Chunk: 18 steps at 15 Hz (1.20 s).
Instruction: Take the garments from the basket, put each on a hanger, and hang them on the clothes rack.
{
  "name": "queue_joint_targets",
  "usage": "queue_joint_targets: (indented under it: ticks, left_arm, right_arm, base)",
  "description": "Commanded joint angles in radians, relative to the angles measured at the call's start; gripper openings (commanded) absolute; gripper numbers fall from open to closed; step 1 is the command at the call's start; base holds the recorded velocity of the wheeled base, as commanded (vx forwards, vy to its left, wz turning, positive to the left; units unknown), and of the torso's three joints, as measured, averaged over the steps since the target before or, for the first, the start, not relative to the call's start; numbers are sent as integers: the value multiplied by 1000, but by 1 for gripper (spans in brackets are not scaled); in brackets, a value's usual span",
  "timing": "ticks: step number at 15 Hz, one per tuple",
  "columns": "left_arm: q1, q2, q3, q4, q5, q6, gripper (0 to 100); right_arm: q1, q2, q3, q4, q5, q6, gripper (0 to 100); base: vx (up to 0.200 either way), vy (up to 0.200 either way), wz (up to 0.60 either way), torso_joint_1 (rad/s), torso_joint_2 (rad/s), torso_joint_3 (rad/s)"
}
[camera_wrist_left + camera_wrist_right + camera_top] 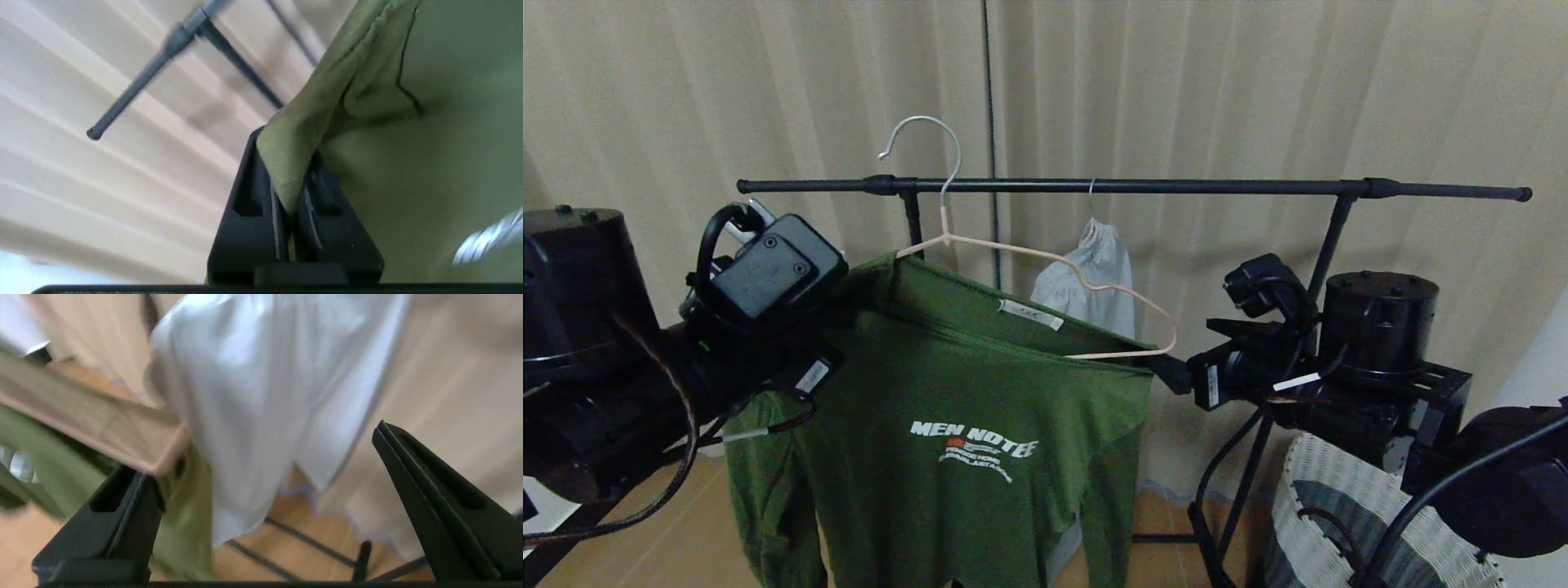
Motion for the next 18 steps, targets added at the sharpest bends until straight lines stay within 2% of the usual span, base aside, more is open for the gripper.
queue_joint_targets:
  ticks: [1,2,4,6,9,13,15,18]
  left_arm:
    - [18,-23,53,1,3,49,0]
    - [61,-29,65,-2,3,118,0]
    - [104,-25,80,-40,1,171,0]
    - [116,-17,93,-79,1,178,0]
    - [118,-10,94,-83,3,176,0]
    - [118,21,76,-106,14,170,0]
    - [118,49,65,-175,23,164,0]
    - [118,81,70,-277,78,162,0]
  right_arm:
    - [-6,-13,-3,1,0,0,100]
    - [-6,-18,-3,0,0,0,100]
    - [-6,-29,-3,4,0,-1,100]
    - [-6,-33,-3,6,1,-1,100]
    - [1,-44,-9,4,11,-1,100]
    - [161,-107,-20,70,12,-4,100]
    - [207,-121,-15,126,11,-32,100]
    - [213,-122,-22,124,12,-92,100]
  base:
    - [0,0,0,0,0,0]
    - [0,0,0,0,0,0]
    - [0,0,0,0,0,0]
    - [0,0,0,0,0,0]
    - [0,0,0,0,0,0]
    - [0,0,0,0,0,0]
    - [0,0,0,0,0,0]
    - [0,0,0,0,0,0]
